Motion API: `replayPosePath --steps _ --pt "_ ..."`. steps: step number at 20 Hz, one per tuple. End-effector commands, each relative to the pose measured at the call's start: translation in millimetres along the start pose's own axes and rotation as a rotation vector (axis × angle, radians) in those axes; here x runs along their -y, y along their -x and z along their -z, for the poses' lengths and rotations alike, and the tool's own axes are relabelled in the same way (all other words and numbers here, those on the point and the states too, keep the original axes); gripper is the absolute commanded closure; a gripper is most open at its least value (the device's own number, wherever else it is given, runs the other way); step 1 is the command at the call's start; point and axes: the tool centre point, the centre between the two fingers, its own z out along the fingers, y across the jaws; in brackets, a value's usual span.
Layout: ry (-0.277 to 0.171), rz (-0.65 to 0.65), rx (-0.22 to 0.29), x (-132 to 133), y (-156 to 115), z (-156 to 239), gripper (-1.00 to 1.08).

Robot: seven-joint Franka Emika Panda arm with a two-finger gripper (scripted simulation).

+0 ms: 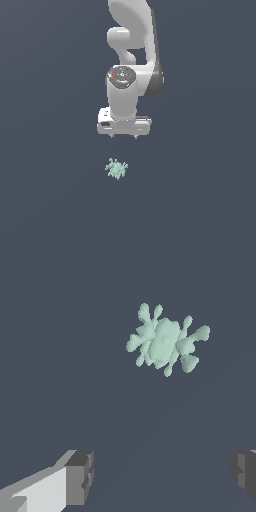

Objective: Pick up the object and move it to a goal position.

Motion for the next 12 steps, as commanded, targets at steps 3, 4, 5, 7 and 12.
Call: replayPosePath --steps 3,4,5,7,12 --pt "0.002 0.005 0.000 1 0 0 -0.92" --pt "0.004 0.012 0.000 2 0 1 -0.92" --pt "0.008 0.020 0.000 3 1 1 -0.92" --pt "0.017 0.042 0.000 7 2 3 -0.92" --pt "0.028 0.059 0.000 12 4 6 -0.92"
